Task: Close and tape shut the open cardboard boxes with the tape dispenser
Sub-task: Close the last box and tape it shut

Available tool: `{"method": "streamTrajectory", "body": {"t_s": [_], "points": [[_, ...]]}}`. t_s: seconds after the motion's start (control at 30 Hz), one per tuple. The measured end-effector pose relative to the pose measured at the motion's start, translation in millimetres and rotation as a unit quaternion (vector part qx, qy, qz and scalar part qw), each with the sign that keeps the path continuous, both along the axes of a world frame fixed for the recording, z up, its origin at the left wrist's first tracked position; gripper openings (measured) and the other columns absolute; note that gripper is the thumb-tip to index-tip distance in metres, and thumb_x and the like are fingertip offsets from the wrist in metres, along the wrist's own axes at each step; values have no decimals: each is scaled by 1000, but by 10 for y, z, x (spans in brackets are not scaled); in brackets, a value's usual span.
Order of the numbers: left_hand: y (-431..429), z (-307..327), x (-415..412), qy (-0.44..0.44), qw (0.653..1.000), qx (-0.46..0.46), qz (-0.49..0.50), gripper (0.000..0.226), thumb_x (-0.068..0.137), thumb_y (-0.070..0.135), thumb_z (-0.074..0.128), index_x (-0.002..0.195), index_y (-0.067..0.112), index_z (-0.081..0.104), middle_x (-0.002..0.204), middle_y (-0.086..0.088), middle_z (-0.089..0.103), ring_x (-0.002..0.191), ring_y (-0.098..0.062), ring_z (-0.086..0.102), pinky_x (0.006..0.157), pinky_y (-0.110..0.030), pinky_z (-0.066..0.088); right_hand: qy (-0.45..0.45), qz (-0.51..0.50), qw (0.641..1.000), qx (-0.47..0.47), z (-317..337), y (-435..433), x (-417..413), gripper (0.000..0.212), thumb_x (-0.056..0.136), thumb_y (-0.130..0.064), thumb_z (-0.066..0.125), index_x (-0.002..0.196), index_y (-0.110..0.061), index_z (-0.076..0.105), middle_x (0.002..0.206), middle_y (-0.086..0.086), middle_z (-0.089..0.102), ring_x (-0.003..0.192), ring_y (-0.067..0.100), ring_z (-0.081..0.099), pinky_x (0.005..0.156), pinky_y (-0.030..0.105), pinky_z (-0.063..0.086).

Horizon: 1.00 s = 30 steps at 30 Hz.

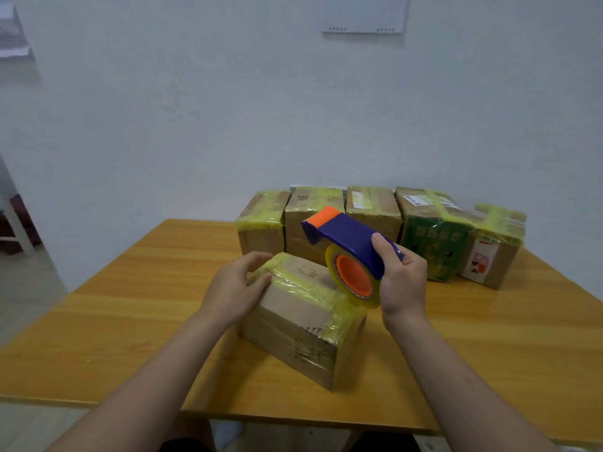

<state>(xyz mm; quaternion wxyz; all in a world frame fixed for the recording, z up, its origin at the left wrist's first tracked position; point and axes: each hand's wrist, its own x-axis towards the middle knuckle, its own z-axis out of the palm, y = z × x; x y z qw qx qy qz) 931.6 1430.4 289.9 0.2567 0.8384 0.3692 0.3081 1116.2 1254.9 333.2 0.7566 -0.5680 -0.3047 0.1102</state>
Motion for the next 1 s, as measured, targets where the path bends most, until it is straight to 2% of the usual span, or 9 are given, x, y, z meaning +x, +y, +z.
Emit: {"method": "streamTrajectory", "body": {"t_s": [0.1, 0.2, 0.27, 0.37, 0.47, 0.63, 0.7, 0.8, 1.0], "points": [[-392, 220, 124, 36, 985, 160, 51, 30, 92, 50, 68, 118, 36, 71, 122, 14, 69, 116, -13, 60, 105, -42, 43, -10, -8, 1000, -5, 23, -50, 57, 25, 98, -33, 65, 82, -16, 74, 76, 8, 74, 72, 19, 68, 64, 34, 52], [-909, 223, 301, 178, 978, 110, -22, 78, 75, 91, 49, 135, 41, 61, 143, 14, 57, 136, -16, 44, 117, -47, 30, -18, -18, 1000, -13, 63, -92, 129, 26, 95, -34, 68, 79, -14, 74, 73, 9, 74, 71, 23, 68, 64, 36, 52], [-1093, 107, 362, 247, 962, 106, -51, 102, 66, 100, 45, 150, 42, 45, 159, 13, 40, 148, -19, 29, 124, -49, 19, -16, -20, 1000, -18, 108, -130, 188, 23, 93, -35, 70, 80, -16, 75, 73, 4, 75, 73, 23, 69, 64, 36, 53], [-1076, 51, 327, 224, 964, 126, -74, 102, 70, 90, 55, 156, 40, 38, 162, 16, 37, 149, -15, 25, 124, -44, 23, 1, 0, 1000, -28, 199, -207, 313, 22, 91, -35, 72, 82, -15, 76, 72, 2, 75, 69, 18, 70, 62, 29, 54], [-944, 74, 241, 216, 956, 125, -155, 96, 73, 75, 64, 158, 39, 37, 163, 20, 35, 151, -9, 23, 125, -42, 25, 31, 54, 997, -47, 325, -306, 448, 27, 92, -33, 70, 84, -9, 77, 75, 10, 75, 67, 23, 68, 63, 32, 55], [-744, 157, 146, 229, 927, 90, -282, 86, 78, 49, 68, 157, 44, 36, 165, 28, 24, 157, -1, 5, 129, -46, -5, 50, 129, 988, -63, 447, -399, 566, 26, 95, -32, 63, 84, -11, 74, 68, 3, 70, 57, 16, 64, 50, 24, 50], [-668, 197, 151, 225, 918, 55, -322, 84, 77, 38, 67, 156, 45, 39, 163, 31, 27, 157, 0, 2, 128, -45, -10, 64, 153, 984, -61, 441, -421, 592, 25, 96, -31, 61, 86, -11, 73, 67, 3, 70, 56, 15, 65, 49, 23, 50], [-604, 244, 191, 217, 915, 17, -341, 83, 75, 27, 69, 153, 44, 45, 159, 32, 35, 156, 3, 8, 129, -43, -5, 60, 178, 980, -69, 373, -451, 630, 27, 91, -35, 66, 90, -10, 74, 72, 6, 71, 60, 17, 67, 52, 25, 52], [-644, 144, 280, 188, 942, 57, -272, 81, 84, 20, 72, 154, 47, 41, 159, 32, 32, 154, 3, 13, 129, -41, 18, 40, 161, 981, -98, 248, -441, 690, 44, 78, -45, 69, 100, -7, 76, 82, 11, 71, 70, 22, 66, 58, 29, 52]]}}
